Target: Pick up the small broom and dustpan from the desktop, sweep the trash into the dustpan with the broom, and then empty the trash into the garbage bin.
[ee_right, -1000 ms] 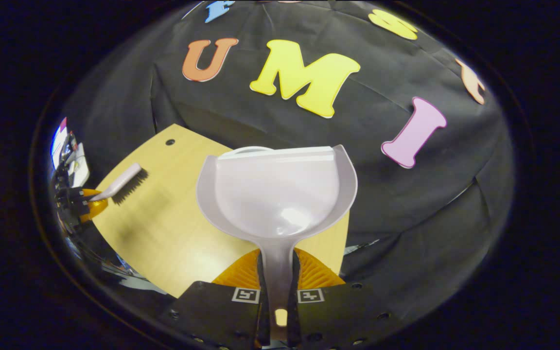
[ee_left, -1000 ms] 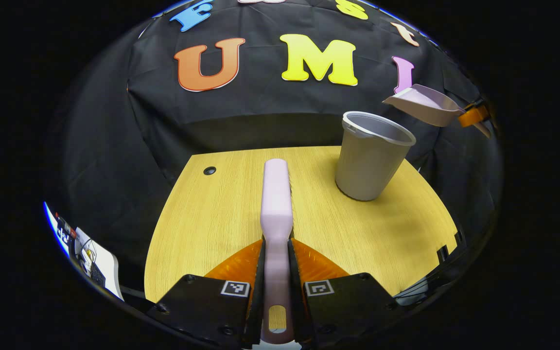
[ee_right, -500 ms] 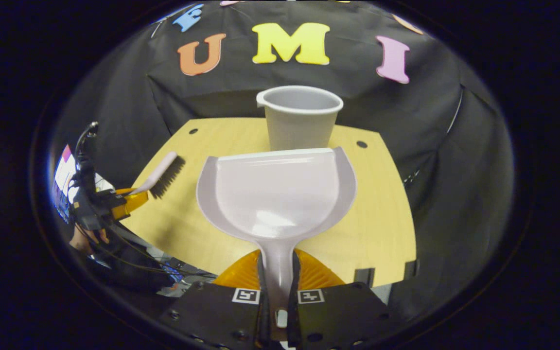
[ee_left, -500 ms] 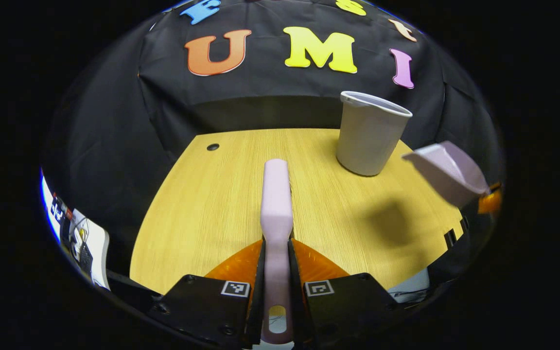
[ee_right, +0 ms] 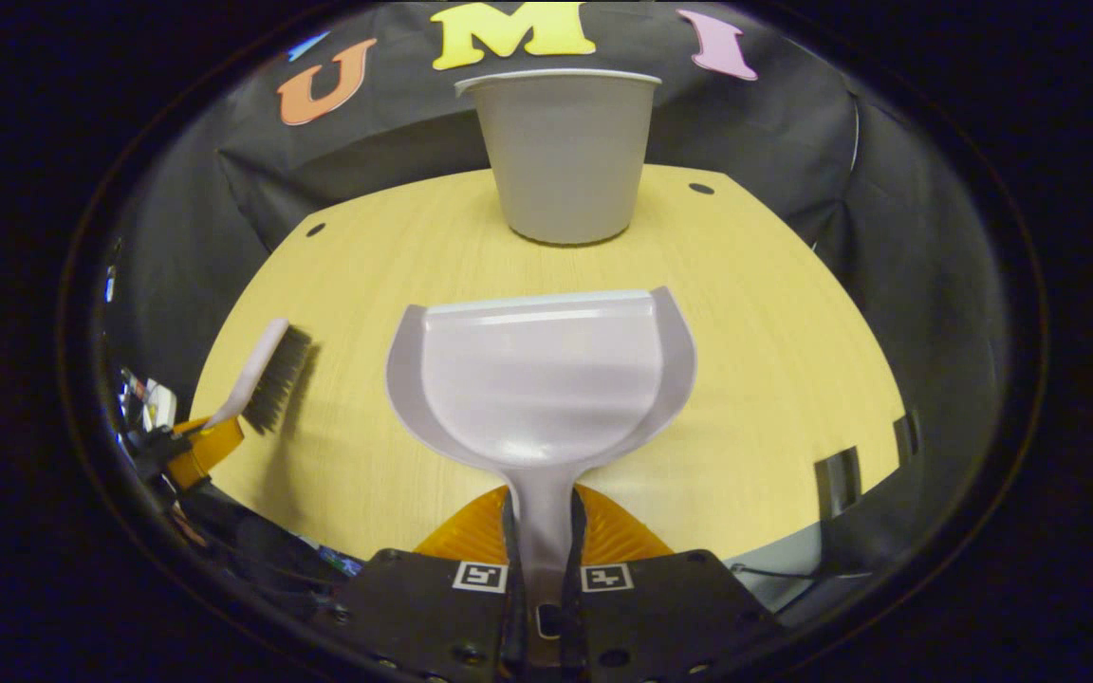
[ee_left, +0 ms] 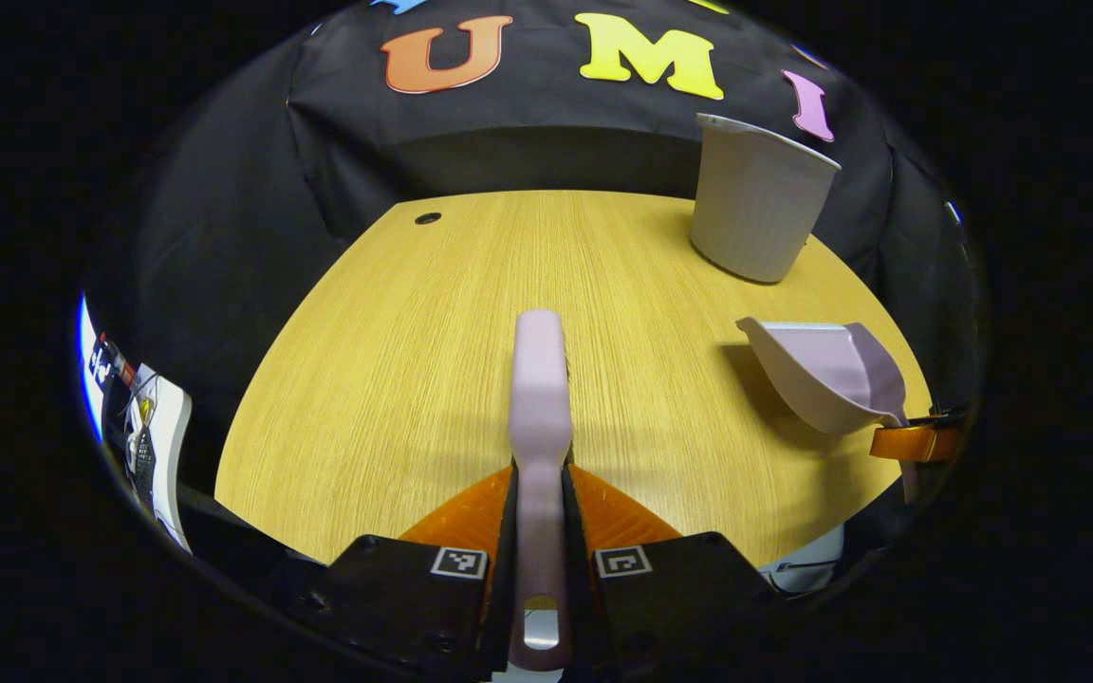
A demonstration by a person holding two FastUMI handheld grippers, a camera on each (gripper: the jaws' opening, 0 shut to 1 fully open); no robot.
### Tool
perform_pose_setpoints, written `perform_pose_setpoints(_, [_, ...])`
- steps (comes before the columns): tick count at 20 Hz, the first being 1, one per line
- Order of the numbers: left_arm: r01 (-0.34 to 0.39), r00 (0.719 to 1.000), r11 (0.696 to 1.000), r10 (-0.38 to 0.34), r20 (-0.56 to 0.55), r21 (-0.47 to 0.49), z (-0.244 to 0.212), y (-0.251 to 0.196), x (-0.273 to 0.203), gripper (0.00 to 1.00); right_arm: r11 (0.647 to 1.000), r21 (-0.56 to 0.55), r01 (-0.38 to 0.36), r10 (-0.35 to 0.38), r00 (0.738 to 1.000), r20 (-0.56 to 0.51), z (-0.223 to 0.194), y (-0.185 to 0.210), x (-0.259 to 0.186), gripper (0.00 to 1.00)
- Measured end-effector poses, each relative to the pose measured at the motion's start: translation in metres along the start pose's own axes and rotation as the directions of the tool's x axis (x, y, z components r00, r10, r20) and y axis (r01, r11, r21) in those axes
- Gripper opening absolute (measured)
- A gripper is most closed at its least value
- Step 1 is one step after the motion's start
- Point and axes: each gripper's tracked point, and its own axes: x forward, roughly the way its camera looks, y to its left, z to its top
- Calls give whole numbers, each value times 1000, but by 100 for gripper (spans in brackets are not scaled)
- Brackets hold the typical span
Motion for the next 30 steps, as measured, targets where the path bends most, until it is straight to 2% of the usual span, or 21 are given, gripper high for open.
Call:
perform_pose_setpoints(4, [-6, 1000, 1000, 6, -4, 15, -1, 1, 7, 28, 1000, 8, 12, -12, 1000, -9, 0, 9, 22, 13])
perform_pose_setpoints(5, [-9, 1000, 1000, 9, -5, 26, -1, 1, 9, 32, 1000, 10, 17, -17, 1000, -15, -4, 8, 23, 13])
perform_pose_setpoints(6, [-13, 1000, 999, 14, -14, 32, -2, 2, 12, 28, 1000, 4, 19, -19, 1000, -12, -6, 10, 24, 13])
perform_pose_setpoints(8, [-14, 1000, 1000, 15, -26, 21, -4, 3, 13, 30, 1000, -22, 9, -9, 1000, 6, -4, 13, 24, 19])
perform_pose_setpoints(9, [-13, 1000, 1000, 13, -24, 12, -3, 1, 11, 31, 1000, -20, -1, 1, 1000, 6, -3, 15, 26, 25])
perform_pose_setpoints(10, [-20, 1000, 1000, 21, -16, 12, 0, 2, 8, 38, 1000, -14, -14, 14, 1000, 8, -2, 17, 23, 29])
perform_pose_setpoints(11, [-31, 1000, 999, 31, -5, 16, 3, 4, 7, 41, 1000, -18, -23, 23, 1000, 11, -1, 18, 22, 41])
perform_pose_setpoints(12, [-35, 999, 999, 35, 4, 16, 8, 3, 6, 48, 999, -33, -23, 23, 1000, 20, 1, 18, 20, 63])
perform_pose_setpoints(13, [-35, 999, 999, 35, 12, 13, 13, 2, 5, 48, 999, -46, -29, 30, 999, 32, 2, 19, 19, 84])
perform_pose_setpoints(14, [-46, 999, 999, 46, 21, 9, 16, 4, 3, 52, 998, -58, -27, 29, 999, 37, 3, 20, 16, 93])
perform_pose_setpoints(15, [-57, 998, 998, 57, 30, 6, 20, 6, 0, 57, 998, -67, -21, 24, 998, 51, 6, 18, 10, 96])
perform_pose_setpoints(16, [-70, 996, 998, 70, 46, 0, 25, 8, -5, 68, 997, -72, -18, 23, 997, 71, 10, 18, 5, 97])
perform_pose_setpoints(19, [-76, 993, 996, 80, 92, -42, 40, 10, -25, 80, 996, -83, -19, 31, 988, 148, 29, 17, -15, 96])
perform_pose_setpoints(21, [-70, 988, 996, 76, 131, -52, 54, 8, -37, 97, 996, -81, -24, 40, 980, 193, 40, 16, -31, 94])
perform_pose_setpoints(24, [-66, 977, 995, 79, 198, -72, 73, 10, -62, 98, 996, -78, -35, 55, 962, 268, 57, 18, -59, 96])
perform_pose_setpoints(27, [-65, 953, 992, 94, 289, -109, 101, 13, -97, 98, 996, -73, -55, 77, 934, 350, 74, 22, -94, 94])
perform_pose_setpoints(28, [-64, 938, 992, 98, 333, -110, 115, 13, -110, 98, 996, -69, -57, 79, 919, 387, 87, 23, -107, 96])
perform_pose_setpoints(30, [-54, 902, 993, 92, 421, -102, 145, 9, -139, 98, 997, -54, -60, 79, 872, 483, 106, 24, -139, 96])
